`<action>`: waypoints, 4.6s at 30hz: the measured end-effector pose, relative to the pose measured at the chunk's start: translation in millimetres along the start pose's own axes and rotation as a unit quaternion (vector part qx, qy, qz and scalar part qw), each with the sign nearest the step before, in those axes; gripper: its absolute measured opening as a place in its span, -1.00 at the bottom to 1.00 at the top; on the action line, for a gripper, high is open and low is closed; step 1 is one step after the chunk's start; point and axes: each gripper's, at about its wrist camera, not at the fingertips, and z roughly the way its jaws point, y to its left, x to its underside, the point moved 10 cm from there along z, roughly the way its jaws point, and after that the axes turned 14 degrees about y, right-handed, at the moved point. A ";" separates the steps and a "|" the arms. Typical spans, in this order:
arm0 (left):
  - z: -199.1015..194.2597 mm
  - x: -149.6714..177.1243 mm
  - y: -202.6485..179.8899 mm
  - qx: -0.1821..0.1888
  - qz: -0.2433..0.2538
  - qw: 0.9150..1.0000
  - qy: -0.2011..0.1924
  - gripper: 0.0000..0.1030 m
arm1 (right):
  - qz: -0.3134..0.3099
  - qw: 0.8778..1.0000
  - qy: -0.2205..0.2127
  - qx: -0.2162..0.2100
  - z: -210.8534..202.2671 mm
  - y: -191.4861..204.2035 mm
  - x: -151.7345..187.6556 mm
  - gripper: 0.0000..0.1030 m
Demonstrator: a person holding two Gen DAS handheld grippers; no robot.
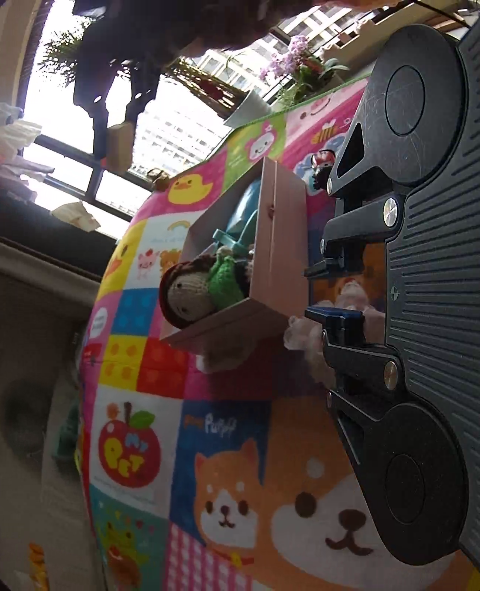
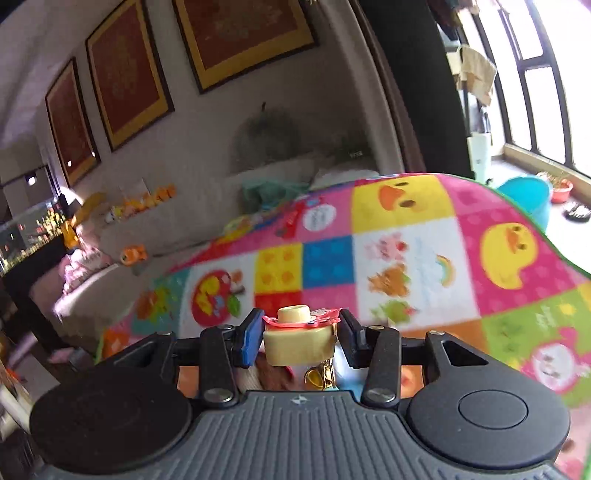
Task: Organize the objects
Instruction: 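Drop the yellow lens toy into the pink box with the right tool, then grasp the black-and-red figurine from the mat with the left tool, then grasp the white lace cloth with right tool while left tool holds the figurine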
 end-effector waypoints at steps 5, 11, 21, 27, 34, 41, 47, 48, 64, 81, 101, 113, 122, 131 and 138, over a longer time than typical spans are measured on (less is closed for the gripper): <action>-8.0 0.5 16.8 -0.023 -0.013 1.000 -0.009 -0.66 | 0.007 0.999 -0.016 0.031 42.2 11.1 -36.2 0.03; -2.3 3.7 37.4 -0.048 -0.033 0.998 0.002 -0.66 | 0.007 0.999 -0.016 0.049 18.7 -10.4 0.9 0.34; 8.5 -3.3 29.6 -0.031 -0.071 0.997 -0.011 -0.66 | -0.030 0.986 0.029 0.160 -11.3 -70.4 118.5 0.65; 47.8 9.4 7.9 -0.101 0.017 0.994 0.050 -0.62 | -0.027 0.981 0.076 0.179 -1.1 -86.8 181.7 0.65; 59.4 2.7 0.4 -0.134 0.028 0.989 0.051 -0.62 | -0.040 0.983 0.088 0.154 6.9 -69.5 202.3 0.88; 55.3 5.3 0.4 -0.115 0.022 0.992 0.044 -0.65 | -0.060 0.984 0.100 0.138 28.2 -50.4 202.3 0.88; 44.0 26.8 -18.5 -0.066 0.045 0.995 0.068 -0.73 | -0.074 0.980 0.119 0.143 50.2 -47.4 201.8 0.87; 42.4 30.8 -22.5 -0.064 0.053 0.994 0.070 -0.74 | -0.075 0.979 0.121 0.143 53.0 -46.6 201.9 0.77; 40.2 31.8 -30.0 -0.031 0.020 0.997 0.065 -0.70 | -0.122 0.982 0.131 0.067 20.7 0.6 217.0 0.26; 27.8 29.7 -113.7 0.021 0.194 0.981 0.026 -0.68 | -0.055 0.989 0.094 0.104 -7.6 -44.8 222.1 0.81; 73.0 53.6 -128.2 0.036 0.180 0.974 0.133 -0.34 | 0.059 0.986 0.084 0.129 -7.3 -106.3 229.0 0.81; -32.0 8.5 24.2 -0.082 -0.022 0.996 0.011 -0.34 | -0.105 0.986 0.114 0.053 33.2 16.9 217.3 0.81; -37.3 28.2 36.1 -0.077 -0.041 0.996 0.016 -0.34 | -0.221 0.960 0.163 0.058 101.0 100.0 231.4 0.08; -15.4 41.2 -2.2 -0.053 -0.001 0.997 0.047 -0.34 | -0.150 0.977 0.121 0.087 31.5 46.8 207.0 -0.46; -2.8 34.2 -36.8 -0.044 0.033 0.997 0.056 -0.34 | -0.066 0.990 0.066 0.106 -38.0 -10.8 181.1 -0.46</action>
